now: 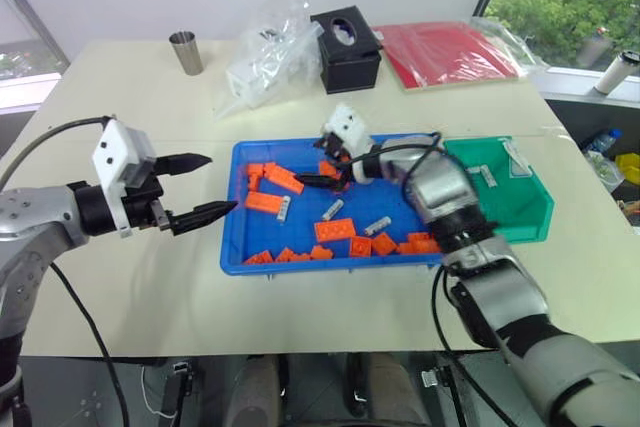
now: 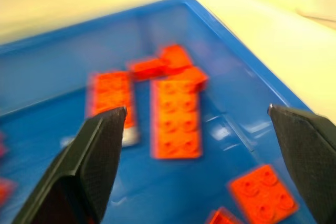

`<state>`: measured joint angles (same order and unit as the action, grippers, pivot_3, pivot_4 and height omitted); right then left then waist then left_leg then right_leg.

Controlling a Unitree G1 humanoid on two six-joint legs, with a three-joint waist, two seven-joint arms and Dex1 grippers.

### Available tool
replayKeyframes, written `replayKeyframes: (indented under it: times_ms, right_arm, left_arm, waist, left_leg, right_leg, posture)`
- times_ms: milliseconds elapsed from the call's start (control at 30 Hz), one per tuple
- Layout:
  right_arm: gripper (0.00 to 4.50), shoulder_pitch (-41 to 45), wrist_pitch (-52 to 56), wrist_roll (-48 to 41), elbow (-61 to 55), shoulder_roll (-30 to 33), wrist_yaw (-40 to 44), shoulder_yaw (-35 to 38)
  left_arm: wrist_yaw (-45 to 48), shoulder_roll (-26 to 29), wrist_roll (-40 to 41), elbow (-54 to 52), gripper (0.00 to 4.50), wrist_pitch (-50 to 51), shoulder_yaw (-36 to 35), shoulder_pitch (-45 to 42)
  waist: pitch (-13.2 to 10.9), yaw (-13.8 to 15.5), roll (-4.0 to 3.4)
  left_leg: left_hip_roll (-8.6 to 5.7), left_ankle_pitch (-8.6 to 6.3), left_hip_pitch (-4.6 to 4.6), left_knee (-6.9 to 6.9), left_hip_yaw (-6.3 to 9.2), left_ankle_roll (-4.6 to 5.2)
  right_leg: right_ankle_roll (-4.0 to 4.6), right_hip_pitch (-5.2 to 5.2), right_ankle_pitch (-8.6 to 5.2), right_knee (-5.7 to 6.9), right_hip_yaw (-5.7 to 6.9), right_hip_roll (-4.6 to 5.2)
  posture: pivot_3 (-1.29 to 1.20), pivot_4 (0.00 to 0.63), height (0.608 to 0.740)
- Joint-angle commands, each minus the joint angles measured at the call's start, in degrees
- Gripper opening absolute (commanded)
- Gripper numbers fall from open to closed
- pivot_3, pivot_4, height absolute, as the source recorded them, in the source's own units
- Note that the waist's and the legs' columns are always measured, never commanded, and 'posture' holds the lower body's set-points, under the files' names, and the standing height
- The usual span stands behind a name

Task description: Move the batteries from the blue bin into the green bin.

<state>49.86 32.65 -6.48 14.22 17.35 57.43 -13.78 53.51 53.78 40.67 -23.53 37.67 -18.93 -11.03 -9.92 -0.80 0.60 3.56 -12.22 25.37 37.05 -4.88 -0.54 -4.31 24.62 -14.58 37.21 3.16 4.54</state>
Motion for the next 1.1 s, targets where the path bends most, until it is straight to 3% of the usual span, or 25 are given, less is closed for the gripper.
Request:
replayKeyframes:
  times_ms: [33, 300, 967, 1100]
  right_arm:
    - [4.42, -2.91, 2.48, -1.37, -6.95, 0.09, 1.59, -3.14]
    - [4.42, -2.16, -0.03, 0.93, -1.24, -3.74, -2.78, -5.71]
    - [4.42, -2.36, -7.74, 5.3, 9.41, -8.45, -2.19, -10.41]
    - [2.82, -3.48, -6.92, 4.76, 6.54, -7.53, -1.37, -9.97]
  left_arm:
    - [0.51, 0.22, 0.37, -0.74, 4.5, -0.94, -0.8, -0.58]
    - [1.57, 0.44, 0.35, -0.71, 4.5, -0.8, -0.51, -0.7]
    - [3.23, 2.1, 2.34, -2.75, 4.5, 0.79, -1.81, 0.64]
    - [3.15, 1.97, 2.42, -2.59, 4.5, 0.67, -1.47, 0.28]
  waist:
    - [0.0, -0.25, 0.0]
    - [-0.01, -0.08, -0.02]
    - [-0.01, -0.13, -0.01]
    - [-0.01, -0.14, -0.01]
  left_leg:
    - [0.01, 0.0, -0.01, 0.0, 0.0, 0.0]
    - [0.03, 0.0, 0.01, 0.01, -0.03, -0.01]
    - [0.02, 0.01, 0.01, 0.01, -0.02, -0.01]
    - [0.02, 0.01, 0.01, 0.01, -0.01, -0.01]
  right_leg:
    - [0.0, 0.0, 0.0, 0.01, 0.0, -0.02]
    - [0.01, 0.05, 0.0, 0.02, 0.0, -0.05]
    - [0.01, 0.03, 0.0, 0.01, 0.0, -0.03]
    - [0.01, 0.03, 0.0, 0.01, 0.0, -0.03]
  posture:
    - [0.0, 0.15, 0.736]
    - [0.0, 0.15, 0.736]
    - [0.0, 0.15, 0.736]
    - [0.0, 0.15, 0.736]
